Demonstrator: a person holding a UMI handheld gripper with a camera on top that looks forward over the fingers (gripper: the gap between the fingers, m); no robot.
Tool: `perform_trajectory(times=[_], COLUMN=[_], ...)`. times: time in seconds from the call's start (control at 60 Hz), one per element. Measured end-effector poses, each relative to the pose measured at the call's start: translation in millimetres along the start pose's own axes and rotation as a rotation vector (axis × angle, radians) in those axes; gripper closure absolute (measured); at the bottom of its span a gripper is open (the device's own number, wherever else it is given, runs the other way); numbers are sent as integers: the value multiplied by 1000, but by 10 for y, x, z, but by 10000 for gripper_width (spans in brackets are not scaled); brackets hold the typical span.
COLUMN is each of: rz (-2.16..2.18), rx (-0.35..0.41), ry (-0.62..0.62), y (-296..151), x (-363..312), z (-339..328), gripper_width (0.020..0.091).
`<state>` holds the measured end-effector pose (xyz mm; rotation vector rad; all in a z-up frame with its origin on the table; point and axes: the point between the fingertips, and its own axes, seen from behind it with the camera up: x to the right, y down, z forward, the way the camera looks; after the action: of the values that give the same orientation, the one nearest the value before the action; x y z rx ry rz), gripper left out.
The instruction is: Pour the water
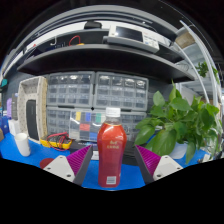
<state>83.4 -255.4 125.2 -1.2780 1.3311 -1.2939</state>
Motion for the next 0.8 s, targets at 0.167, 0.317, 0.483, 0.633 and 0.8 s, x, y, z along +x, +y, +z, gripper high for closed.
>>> perform_trajectory(times=[0.167, 0.317, 0.483, 0.633, 0.8], rz=[-6, 17, -3, -55, -197], rx=[-13, -1, -3, 0, 5], ry=[-17, -4, -30, -32, -35], y=[49, 56, 58, 49, -38], x=[-90, -67, -120, -208, -354], z=[295, 422, 430, 422, 411], gripper_width=[341, 637, 829, 831, 833])
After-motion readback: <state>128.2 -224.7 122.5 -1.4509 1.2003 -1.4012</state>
